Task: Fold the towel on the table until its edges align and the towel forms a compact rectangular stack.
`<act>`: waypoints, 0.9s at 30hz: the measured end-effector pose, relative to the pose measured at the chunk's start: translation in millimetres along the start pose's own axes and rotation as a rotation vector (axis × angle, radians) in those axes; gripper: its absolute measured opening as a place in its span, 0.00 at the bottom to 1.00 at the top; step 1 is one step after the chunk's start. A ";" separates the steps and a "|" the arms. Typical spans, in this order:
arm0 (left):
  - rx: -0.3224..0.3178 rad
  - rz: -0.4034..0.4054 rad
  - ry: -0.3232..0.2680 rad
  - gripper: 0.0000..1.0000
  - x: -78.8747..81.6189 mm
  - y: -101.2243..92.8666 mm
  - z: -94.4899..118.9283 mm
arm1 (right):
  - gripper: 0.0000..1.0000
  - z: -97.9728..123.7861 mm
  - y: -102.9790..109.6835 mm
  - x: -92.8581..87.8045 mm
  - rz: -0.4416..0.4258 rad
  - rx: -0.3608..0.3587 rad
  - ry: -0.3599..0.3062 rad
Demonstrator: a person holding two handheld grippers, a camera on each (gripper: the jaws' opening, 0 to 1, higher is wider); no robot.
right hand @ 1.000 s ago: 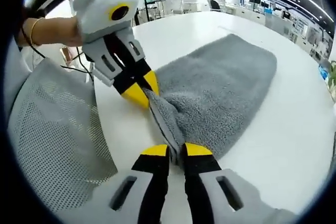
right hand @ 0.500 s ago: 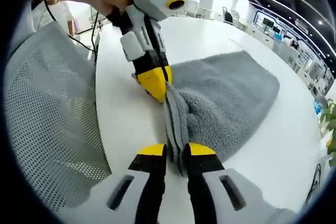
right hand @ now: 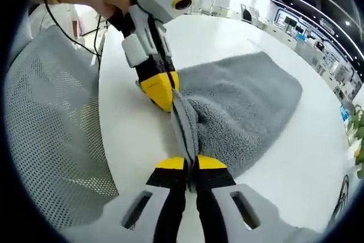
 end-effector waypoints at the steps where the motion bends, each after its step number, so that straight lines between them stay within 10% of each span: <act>1: 0.003 -0.004 0.000 0.07 0.0 -0.8 -0.2 | 0.02 -0.4 -0.6 0.8 -0.005 0.002 0.005; 27: 0.125 -0.329 0.052 0.07 26.4 -37.3 21.8 | 0.02 38.9 -23.6 28.1 -0.119 0.007 -0.088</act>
Point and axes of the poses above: the point that each gripper's makers call its tool centre point, and the gripper's own axes: z roughly backward along the fingers, y roughly to its left, x roughly out of its top, the point moved 9 cm from there along z, roughly backward along the fingers, and after that the axes turned 15 degrees about -x, right-handed, at the moved point
